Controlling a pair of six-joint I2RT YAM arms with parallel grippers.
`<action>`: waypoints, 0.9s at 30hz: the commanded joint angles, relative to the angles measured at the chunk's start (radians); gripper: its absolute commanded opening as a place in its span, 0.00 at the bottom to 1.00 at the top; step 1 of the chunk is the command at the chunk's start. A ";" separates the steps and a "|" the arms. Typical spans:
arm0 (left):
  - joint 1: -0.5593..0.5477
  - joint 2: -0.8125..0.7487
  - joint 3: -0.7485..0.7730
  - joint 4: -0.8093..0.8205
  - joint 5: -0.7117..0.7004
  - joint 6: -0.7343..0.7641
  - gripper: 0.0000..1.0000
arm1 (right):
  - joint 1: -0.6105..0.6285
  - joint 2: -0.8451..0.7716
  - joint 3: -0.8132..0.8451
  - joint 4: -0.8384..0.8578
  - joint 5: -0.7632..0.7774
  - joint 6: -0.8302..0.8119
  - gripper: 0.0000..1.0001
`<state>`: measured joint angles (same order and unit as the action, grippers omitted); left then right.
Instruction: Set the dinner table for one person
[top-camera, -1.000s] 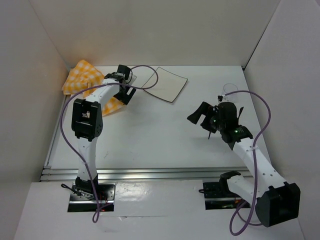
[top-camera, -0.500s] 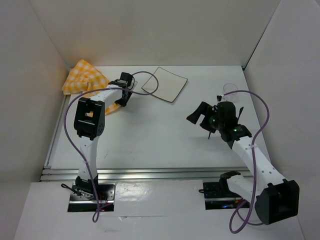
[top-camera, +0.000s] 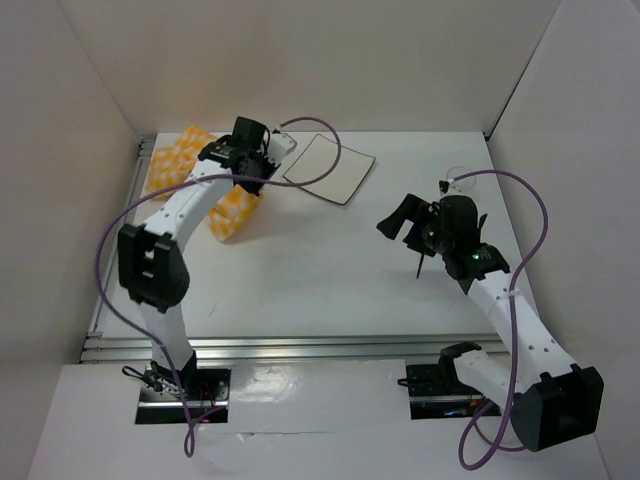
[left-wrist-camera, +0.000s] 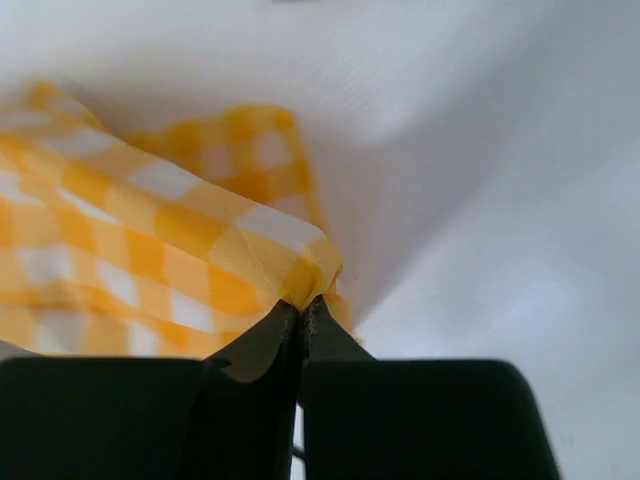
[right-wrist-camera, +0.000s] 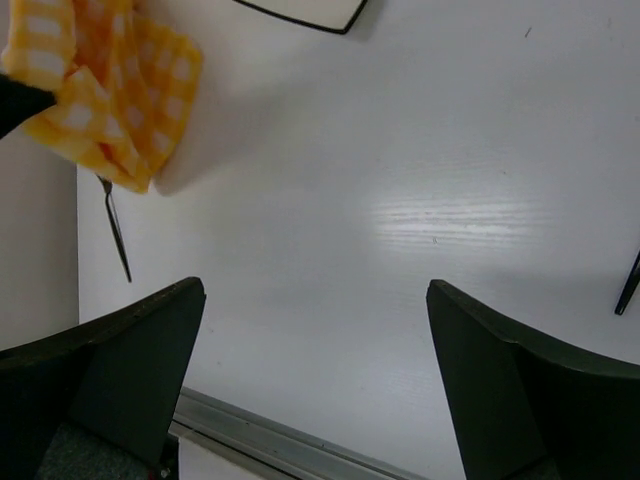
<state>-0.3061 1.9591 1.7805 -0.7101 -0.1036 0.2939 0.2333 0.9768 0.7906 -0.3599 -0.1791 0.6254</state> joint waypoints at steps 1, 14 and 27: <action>-0.086 -0.267 -0.044 -0.147 0.217 0.179 0.00 | 0.006 0.022 0.073 -0.013 0.041 -0.036 1.00; -0.214 -0.631 -0.608 -0.299 0.484 0.353 0.00 | 0.006 0.158 0.055 0.048 -0.100 0.013 1.00; -0.288 -0.762 -0.771 -0.526 0.507 0.645 0.00 | 0.132 0.678 0.263 0.375 -0.313 0.069 1.00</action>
<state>-0.5816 1.2289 1.0386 -1.1435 0.3885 0.8284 0.3313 1.5764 0.9516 -0.1402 -0.4240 0.6792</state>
